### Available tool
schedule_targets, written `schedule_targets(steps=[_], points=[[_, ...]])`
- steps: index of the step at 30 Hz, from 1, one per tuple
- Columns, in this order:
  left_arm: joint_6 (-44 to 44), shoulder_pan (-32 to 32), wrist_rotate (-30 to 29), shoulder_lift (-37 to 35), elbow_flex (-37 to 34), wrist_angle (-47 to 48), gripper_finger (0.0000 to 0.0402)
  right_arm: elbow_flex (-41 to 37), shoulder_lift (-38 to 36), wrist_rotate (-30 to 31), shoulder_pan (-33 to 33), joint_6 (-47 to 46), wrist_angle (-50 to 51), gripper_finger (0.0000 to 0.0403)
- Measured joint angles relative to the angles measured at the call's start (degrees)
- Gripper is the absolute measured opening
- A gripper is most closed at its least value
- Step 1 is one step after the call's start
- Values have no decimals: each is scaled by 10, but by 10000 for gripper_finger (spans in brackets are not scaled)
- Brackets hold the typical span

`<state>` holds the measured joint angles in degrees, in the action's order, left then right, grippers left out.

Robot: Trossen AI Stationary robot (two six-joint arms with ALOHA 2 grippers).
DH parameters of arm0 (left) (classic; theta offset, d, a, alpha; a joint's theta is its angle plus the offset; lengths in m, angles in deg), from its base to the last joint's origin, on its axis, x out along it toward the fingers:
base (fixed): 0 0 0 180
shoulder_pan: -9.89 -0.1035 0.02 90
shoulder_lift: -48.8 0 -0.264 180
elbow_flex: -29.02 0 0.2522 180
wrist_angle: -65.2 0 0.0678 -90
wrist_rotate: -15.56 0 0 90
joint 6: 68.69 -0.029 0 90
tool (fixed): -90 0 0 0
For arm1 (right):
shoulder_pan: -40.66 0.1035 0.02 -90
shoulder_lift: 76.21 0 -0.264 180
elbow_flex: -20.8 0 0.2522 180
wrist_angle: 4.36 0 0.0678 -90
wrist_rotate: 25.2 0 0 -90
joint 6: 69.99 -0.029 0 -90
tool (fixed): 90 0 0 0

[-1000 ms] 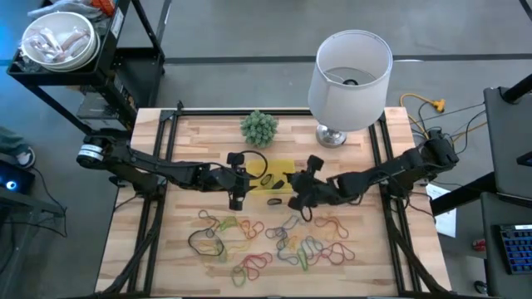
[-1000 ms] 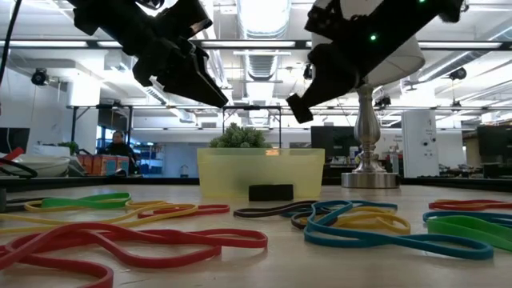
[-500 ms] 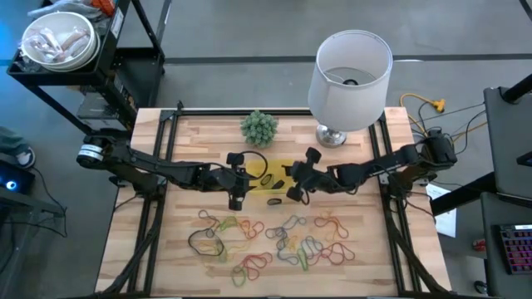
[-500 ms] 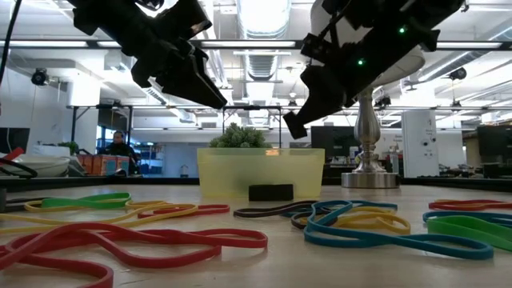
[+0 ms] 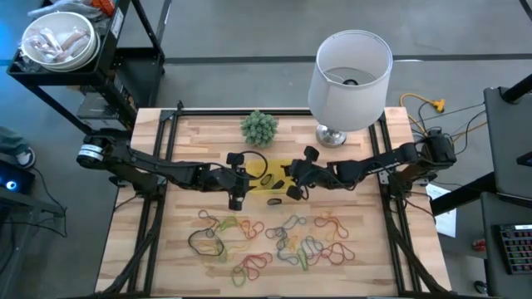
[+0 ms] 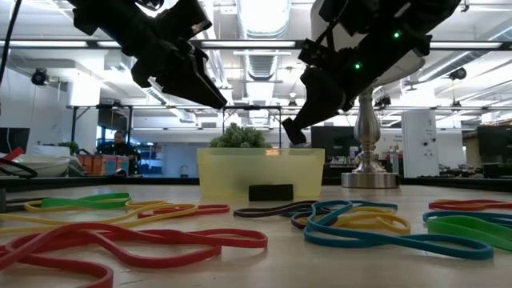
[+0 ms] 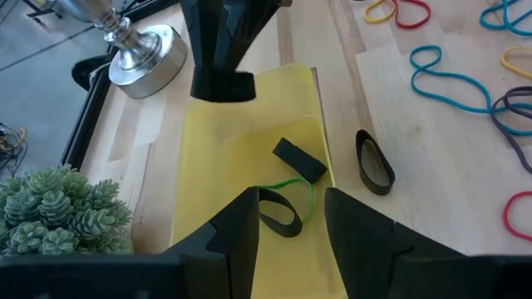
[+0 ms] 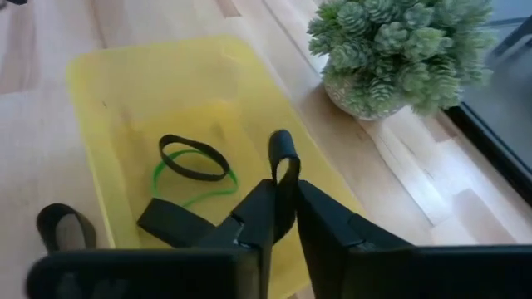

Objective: Pick and place rubber bands into bin
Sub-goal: Put the black rubber band into the yellow bin

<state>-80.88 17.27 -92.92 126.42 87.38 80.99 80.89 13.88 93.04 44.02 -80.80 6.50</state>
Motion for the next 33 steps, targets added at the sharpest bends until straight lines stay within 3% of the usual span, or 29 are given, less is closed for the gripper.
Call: schedule_targets(steps=[7, 13, 20, 26, 33], points=[[0, 0, 0, 0, 0, 0, 123, 0, 0, -17, -4, 18, -12, 119], [28, 6, 12, 0, 0, 22, 123, 0, -2, -50, 14, 71, 0, 146], [29, 35, 53, 20, 0, -16, 123, 0, -5, -69, 76, 138, 48, 150], [22, 71, 52, 86, 5, -74, 123, 0, -9, -51, 138, 120, 115, 143], [-12, 119, -50, 172, 47, -104, 123, -1, -30, 26, 220, 31, 216, 127]])
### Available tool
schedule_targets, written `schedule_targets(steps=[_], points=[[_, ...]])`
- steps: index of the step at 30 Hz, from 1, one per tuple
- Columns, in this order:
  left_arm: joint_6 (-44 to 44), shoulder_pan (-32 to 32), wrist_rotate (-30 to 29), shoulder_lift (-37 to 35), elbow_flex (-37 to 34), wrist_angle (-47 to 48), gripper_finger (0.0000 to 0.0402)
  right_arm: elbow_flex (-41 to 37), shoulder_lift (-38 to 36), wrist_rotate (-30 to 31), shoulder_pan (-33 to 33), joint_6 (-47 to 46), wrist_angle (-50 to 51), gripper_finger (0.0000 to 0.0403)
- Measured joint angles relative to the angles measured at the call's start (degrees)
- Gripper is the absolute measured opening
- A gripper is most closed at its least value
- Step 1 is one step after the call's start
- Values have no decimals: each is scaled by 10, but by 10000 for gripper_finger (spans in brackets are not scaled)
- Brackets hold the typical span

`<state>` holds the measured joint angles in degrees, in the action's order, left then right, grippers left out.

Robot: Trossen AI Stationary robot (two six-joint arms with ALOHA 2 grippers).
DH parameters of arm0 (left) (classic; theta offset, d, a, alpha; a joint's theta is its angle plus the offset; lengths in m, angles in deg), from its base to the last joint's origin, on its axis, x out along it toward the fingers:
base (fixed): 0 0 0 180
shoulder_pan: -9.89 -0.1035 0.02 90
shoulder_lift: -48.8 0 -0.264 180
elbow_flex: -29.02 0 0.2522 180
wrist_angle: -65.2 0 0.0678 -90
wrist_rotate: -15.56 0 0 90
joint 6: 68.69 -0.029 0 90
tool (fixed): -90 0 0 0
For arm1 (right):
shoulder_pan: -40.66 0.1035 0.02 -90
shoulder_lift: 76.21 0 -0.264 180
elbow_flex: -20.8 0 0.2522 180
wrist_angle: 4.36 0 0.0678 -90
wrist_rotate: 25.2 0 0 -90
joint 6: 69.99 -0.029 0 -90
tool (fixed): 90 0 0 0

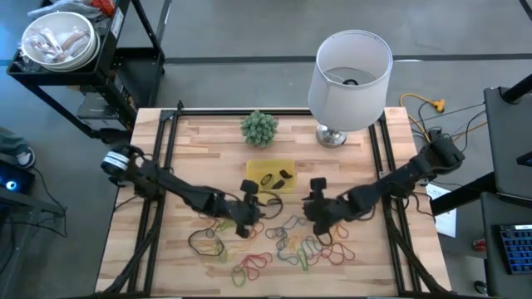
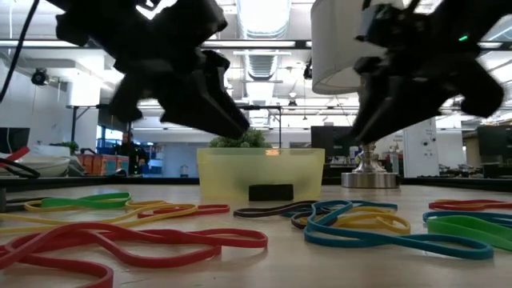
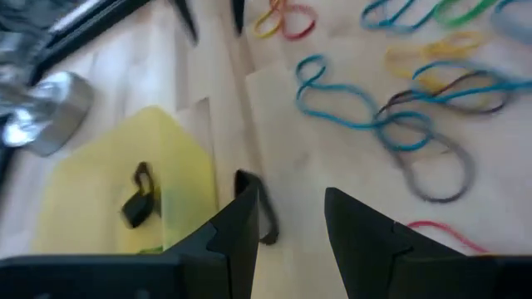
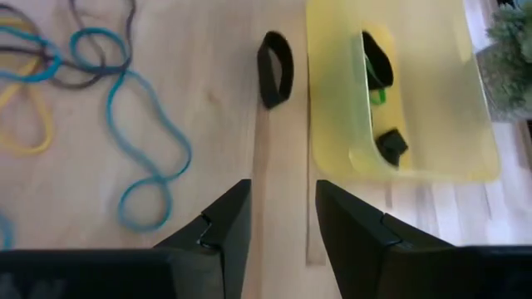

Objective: Pick and place rubber bands into bin
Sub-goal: Put the black rubber band into the yellow bin

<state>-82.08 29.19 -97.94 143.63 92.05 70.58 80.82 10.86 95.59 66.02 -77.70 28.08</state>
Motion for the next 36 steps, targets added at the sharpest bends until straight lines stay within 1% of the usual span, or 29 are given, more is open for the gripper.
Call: schedule_targets(steps=[2, 4, 6, 10, 14, 17, 23, 26, 36], points=[[-5, 10, -50, 21, 20, -2, 123, 0, -12, 20, 25, -39, 37, 123], [-5, 17, -87, 39, 37, -2, 123, 0, -23, 38, 49, -80, 65, 119], [-5, 21, -90, 64, 61, 0, 123, -1, -36, 53, 73, -120, 97, 116], [4, 23, -91, 112, 113, 37, 123, -3, -62, 86, 119, -176, 135, 110], [50, 22, -101, 153, 172, 126, 123, -4, -91, 120, 157, -202, 143, 105], [88, 19, -110, 165, 202, 181, 123, -5, -110, 141, 178, -211, 140, 104], [131, 9, -111, 166, 207, 200, 123, -6, -129, 162, 201, -221, 139, 107], [142, 5, -98, 166, 207, 200, 123, -6, -128, 167, 205, -221, 139, 107], [144, -4, -96, 166, 186, 189, 123, -6, -120, 172, 204, -221, 138, 106]])
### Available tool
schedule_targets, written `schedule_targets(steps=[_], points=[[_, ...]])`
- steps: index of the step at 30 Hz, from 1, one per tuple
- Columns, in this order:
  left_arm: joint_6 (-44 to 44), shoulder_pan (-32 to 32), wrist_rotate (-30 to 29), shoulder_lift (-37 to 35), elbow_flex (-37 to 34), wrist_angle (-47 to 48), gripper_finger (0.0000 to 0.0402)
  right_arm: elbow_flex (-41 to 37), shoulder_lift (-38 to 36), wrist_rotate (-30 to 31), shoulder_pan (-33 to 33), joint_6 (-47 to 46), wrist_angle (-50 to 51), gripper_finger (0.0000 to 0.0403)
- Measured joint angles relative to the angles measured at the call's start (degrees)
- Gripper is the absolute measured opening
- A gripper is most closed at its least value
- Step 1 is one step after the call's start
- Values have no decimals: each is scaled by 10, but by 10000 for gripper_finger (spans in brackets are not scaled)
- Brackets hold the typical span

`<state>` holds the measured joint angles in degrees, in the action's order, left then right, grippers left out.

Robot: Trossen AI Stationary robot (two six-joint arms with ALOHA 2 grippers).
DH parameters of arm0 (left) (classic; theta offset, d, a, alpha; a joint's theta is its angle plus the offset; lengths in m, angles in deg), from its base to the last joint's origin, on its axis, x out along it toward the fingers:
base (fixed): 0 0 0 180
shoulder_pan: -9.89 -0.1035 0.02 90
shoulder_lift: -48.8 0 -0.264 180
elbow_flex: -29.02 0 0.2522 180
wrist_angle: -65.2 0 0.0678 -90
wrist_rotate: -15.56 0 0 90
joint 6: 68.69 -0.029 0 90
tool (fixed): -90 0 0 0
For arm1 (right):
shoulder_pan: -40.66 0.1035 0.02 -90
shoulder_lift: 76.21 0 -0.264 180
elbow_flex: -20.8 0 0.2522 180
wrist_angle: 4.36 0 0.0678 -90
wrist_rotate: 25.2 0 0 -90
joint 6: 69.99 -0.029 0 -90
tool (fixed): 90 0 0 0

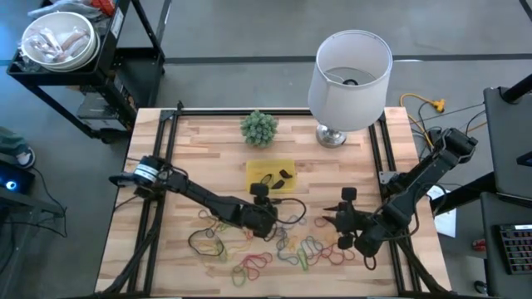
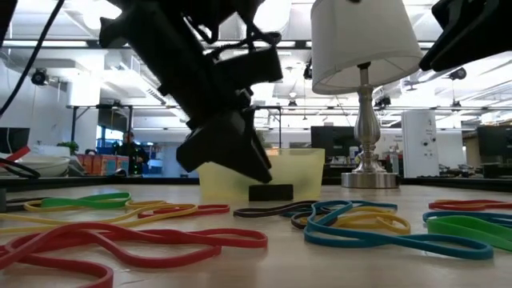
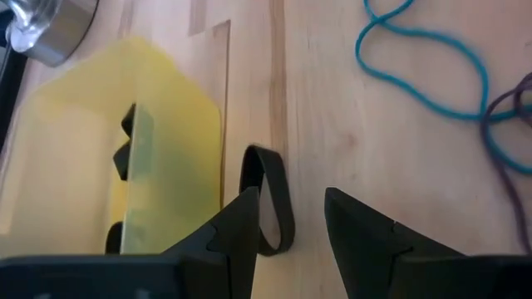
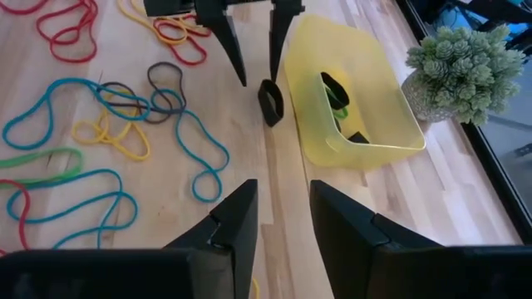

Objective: Pick and place rubber bands into bin
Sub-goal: Put the black rubber band into the yellow bin

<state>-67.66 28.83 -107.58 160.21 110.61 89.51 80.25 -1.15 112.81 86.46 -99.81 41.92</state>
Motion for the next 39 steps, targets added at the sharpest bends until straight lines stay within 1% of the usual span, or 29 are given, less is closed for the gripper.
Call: schedule_targets(steps=[12, 18, 21, 29, 31, 33, 37, 39], points=[[1, -13, 0, 0, -16, -11, 123, 0, 0, 0, 0, 0, -1, 103], [1, -14, 14, 8, -16, -14, 123, 0, 0, 0, 0, 0, -2, 100], [1, -20, 39, 20, -15, -28, 123, 0, 0, 0, 0, 0, -3, 102], [-2, -22, 41, 22, -13, -28, 121, -1, 1, 1, 0, 0, -3, 95], [-3, -22, 42, 22, -13, -26, 112, -1, 1, 1, 0, 0, -3, 93], [-3, -22, 44, 22, -13, -25, 93, -1, 1, 1, 0, 0, -3, 93], [-4, -23, 44, 22, -13, -16, 29, -1, 1, 1, 0, 0, -3, 95], [-3, -23, 43, 22, -13, -13, 8, -1, 1, 1, 0, 0, -3, 94]])
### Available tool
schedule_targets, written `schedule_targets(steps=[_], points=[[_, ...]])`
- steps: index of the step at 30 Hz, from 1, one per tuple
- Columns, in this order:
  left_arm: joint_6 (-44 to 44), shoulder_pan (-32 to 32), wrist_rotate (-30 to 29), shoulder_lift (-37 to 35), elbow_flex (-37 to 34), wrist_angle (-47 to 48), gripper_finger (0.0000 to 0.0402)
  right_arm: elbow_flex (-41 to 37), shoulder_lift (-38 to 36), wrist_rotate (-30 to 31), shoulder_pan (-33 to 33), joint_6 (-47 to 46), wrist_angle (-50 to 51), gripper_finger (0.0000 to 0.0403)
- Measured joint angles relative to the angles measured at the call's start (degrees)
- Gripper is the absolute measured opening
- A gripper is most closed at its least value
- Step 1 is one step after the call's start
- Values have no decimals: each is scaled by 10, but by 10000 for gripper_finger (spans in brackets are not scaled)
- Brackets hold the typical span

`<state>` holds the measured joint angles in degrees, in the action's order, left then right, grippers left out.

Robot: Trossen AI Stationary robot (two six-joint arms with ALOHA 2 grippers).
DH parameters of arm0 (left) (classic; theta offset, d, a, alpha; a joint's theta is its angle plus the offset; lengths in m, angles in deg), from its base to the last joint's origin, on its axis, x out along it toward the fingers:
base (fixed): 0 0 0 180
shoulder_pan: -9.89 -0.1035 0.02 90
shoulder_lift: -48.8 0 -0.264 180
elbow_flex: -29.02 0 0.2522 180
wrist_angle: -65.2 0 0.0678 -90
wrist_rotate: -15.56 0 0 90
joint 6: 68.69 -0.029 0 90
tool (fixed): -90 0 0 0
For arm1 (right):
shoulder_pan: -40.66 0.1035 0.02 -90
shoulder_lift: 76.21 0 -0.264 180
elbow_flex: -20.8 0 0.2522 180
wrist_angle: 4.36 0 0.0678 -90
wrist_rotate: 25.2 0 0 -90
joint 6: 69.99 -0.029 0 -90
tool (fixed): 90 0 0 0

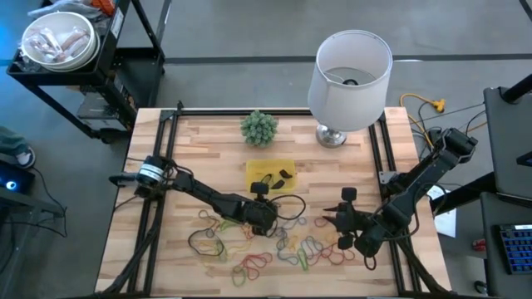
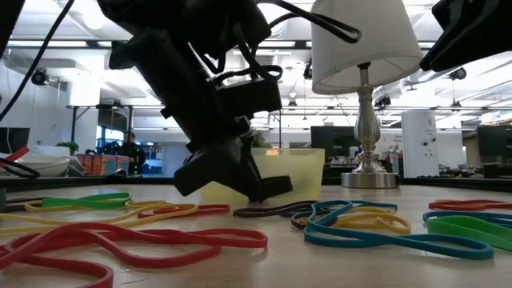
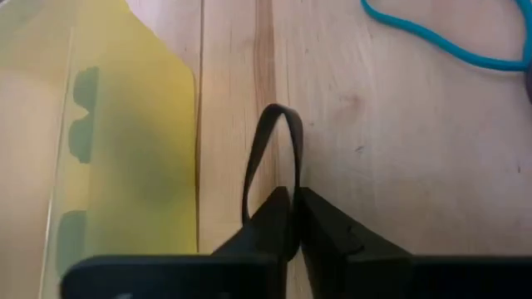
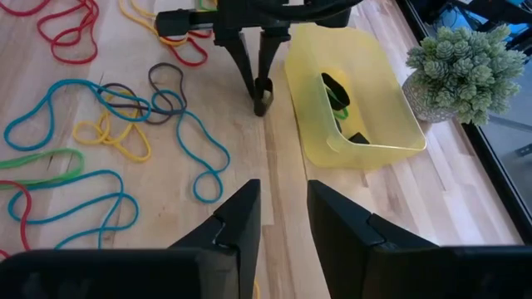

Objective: Pick and place rubber bands into bin
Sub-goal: Put the black rubber band into the yellow bin

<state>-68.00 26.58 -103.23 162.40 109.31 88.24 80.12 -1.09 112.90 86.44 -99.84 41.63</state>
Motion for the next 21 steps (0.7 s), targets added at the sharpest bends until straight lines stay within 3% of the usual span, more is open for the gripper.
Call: schedule_targets(steps=[12, 17, 21], points=[[-4, 31, -7, -40, 13, 11, 0, 0, 0, 0, 0, 0, 0, 81], [-25, 39, -88, -99, 10, 52, 0, 0, 0, 0, 0, 0, 0, 85], [-37, 18, -109, -143, 4, 82, 0, 0, 0, 0, 0, -2, -1, 85]])
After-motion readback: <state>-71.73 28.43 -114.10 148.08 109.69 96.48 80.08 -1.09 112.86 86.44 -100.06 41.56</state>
